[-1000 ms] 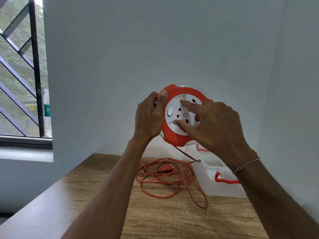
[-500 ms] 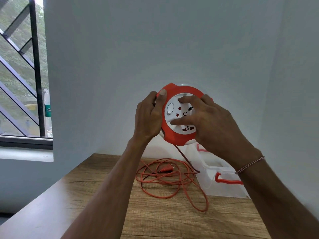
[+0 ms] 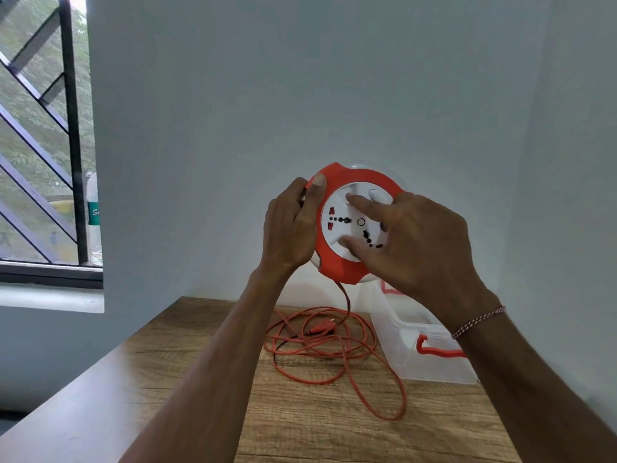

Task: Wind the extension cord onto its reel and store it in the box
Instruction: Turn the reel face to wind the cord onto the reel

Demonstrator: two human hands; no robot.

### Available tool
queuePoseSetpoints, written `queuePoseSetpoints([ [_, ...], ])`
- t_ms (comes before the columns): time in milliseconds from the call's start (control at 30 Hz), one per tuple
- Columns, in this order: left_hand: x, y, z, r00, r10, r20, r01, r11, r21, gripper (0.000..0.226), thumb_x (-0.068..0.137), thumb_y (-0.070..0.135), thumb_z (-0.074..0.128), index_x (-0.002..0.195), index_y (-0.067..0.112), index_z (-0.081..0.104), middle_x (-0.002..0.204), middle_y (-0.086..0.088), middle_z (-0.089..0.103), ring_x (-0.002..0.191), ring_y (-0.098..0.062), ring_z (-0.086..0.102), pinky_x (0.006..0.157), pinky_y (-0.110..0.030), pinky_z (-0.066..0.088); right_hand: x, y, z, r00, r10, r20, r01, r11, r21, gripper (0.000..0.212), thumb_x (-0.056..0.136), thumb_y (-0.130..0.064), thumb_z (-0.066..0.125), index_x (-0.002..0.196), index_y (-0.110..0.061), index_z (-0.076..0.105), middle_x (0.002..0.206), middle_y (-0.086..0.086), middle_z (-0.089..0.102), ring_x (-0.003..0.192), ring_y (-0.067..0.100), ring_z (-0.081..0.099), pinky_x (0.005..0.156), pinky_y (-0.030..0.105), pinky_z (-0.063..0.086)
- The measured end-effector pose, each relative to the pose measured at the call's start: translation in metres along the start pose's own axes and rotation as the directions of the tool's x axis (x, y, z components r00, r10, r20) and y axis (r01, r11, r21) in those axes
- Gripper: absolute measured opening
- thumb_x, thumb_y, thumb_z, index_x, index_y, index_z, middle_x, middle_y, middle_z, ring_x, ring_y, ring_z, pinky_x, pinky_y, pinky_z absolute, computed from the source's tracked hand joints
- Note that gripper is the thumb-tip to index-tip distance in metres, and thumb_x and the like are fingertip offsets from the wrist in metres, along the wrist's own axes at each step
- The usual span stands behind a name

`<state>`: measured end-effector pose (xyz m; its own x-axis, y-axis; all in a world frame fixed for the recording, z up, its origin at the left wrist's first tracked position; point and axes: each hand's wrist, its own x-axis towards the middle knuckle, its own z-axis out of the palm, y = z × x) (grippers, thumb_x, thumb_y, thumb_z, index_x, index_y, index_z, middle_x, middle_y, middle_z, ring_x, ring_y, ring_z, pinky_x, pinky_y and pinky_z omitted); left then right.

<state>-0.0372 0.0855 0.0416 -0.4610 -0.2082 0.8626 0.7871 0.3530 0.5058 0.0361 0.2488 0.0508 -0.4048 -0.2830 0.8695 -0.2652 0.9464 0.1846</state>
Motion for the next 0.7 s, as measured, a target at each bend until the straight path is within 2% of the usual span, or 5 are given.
queuePoseSetpoints([
  [67,0.000,-0.001,0.000,1.000,0.002,0.005,-0.002,1.000,-0.001,0.054,0.095,0.059,0.037,0.091,0.012,0.063,0.074,0.001,0.070,0.063,-0.015,0.069,0.061,-0.044,0.060,0.003,-0.001,-0.002,0.999,0.037,0.009,-0.038,0.998,0.047,0.065,0.082,-0.069,0.045,0.130,-0.027,0.057,0.110,0.006,0.072,0.089,0.027,0.069,0.081,0.039,0.056],
  [133,0.000,-0.001,0.001,1.000,0.005,0.003,-0.005,1.000,-0.001,0.051,0.096,0.057,0.038,0.092,0.013,0.064,0.075,0.004,0.071,0.063,-0.013,0.070,0.061,-0.042,0.061,0.005,-0.001,-0.003,0.999,0.023,-0.028,-0.021,0.997,0.075,0.057,0.085,-0.060,0.050,0.125,-0.020,0.062,0.107,0.009,0.072,0.088,0.029,0.069,0.082,0.040,0.055],
  [333,0.001,-0.003,0.000,1.000,0.004,-0.008,-0.004,1.000,-0.002,0.045,0.099,0.051,0.039,0.093,0.013,0.064,0.075,0.006,0.070,0.064,-0.013,0.069,0.061,-0.039,0.062,0.005,0.008,-0.006,0.982,-0.184,-0.041,0.188,0.975,0.115,0.028,0.076,-0.018,0.077,0.103,-0.017,0.073,0.115,0.012,0.066,0.100,0.031,0.055,0.079,0.042,0.054],
  [533,0.001,-0.004,0.001,1.000,0.002,-0.006,-0.002,1.000,-0.011,0.044,0.098,0.051,0.037,0.097,0.016,0.064,0.078,0.012,0.070,0.068,-0.009,0.070,0.061,-0.021,0.058,0.003,-0.002,-0.009,0.959,-0.182,0.216,0.182,0.983,0.021,0.058,0.069,-0.017,0.082,0.120,-0.037,0.064,0.146,0.008,0.041,0.121,0.035,0.034,0.099,0.050,0.039],
  [700,0.001,-0.004,0.001,1.000,0.025,-0.009,-0.025,1.000,-0.003,0.042,0.098,0.051,0.038,0.092,0.018,0.063,0.073,0.014,0.068,0.066,-0.007,0.069,0.059,-0.021,0.058,0.002,-0.004,-0.008,0.963,-0.162,0.215,0.178,0.982,-0.059,0.062,0.066,-0.028,0.084,0.123,-0.038,0.061,0.138,0.012,0.048,0.118,0.037,0.040,0.095,0.049,0.041],
])
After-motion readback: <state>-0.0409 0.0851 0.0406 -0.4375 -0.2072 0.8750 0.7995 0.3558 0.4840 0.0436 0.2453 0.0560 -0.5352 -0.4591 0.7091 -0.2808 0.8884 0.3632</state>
